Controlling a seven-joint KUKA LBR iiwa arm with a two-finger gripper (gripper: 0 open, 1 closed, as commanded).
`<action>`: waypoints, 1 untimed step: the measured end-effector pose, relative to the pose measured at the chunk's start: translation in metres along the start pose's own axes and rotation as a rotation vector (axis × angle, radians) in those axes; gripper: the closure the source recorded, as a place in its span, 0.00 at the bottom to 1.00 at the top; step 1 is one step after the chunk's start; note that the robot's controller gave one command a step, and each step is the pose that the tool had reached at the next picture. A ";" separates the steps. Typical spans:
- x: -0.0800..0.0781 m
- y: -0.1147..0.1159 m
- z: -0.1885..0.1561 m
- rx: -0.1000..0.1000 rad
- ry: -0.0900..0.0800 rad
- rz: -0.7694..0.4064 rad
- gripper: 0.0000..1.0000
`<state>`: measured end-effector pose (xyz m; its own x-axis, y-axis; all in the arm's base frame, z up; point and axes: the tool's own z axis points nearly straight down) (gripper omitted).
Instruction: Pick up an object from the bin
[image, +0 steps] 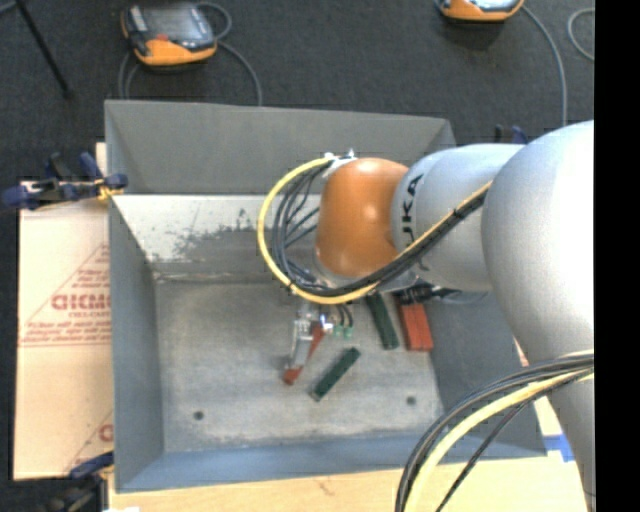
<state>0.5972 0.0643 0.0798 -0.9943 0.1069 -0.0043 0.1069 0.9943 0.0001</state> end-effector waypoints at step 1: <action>0.020 0.018 -0.006 -0.001 0.003 -0.037 0.00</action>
Offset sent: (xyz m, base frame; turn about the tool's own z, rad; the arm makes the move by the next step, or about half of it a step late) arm -0.0751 -0.0599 0.0084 -0.2859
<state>0.5793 0.0841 0.0854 -0.9975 0.0705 -0.0017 0.0705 0.9975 0.0010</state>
